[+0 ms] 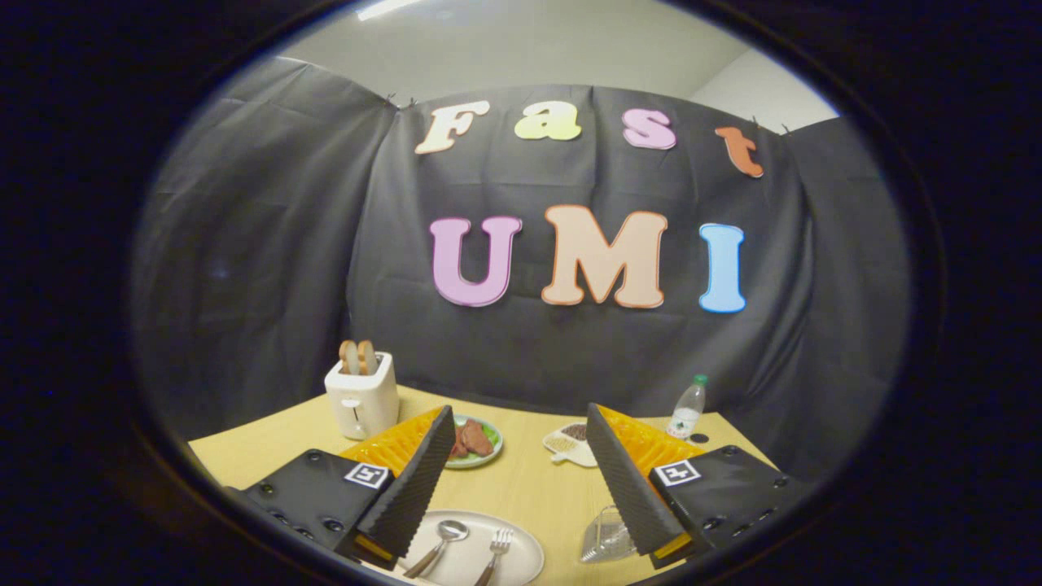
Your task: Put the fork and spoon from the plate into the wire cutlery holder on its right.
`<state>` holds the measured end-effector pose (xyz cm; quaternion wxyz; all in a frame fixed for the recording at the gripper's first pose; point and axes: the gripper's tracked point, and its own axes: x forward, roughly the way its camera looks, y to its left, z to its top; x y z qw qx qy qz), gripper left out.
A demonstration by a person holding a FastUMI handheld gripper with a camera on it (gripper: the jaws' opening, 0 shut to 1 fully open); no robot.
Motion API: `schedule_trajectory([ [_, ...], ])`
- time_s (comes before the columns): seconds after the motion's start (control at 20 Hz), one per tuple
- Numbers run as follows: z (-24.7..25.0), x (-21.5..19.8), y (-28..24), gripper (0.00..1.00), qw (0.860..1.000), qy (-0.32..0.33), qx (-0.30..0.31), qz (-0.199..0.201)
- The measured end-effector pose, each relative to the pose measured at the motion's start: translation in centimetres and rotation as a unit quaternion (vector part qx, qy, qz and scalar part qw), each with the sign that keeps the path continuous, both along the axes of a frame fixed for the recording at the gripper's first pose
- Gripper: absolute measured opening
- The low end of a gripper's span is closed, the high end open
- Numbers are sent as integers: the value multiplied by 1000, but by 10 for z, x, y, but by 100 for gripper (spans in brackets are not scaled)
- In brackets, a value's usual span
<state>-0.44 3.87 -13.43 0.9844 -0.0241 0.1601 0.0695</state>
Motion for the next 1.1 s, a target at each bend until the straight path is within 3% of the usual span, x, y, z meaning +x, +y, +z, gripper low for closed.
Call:
schedule_trajectory([
  [0.45, -97, -30, 2, 100, 993, 114, -18, 24],
  [1.1, -214, -75, -7, 100, 962, 269, -37, 23],
])
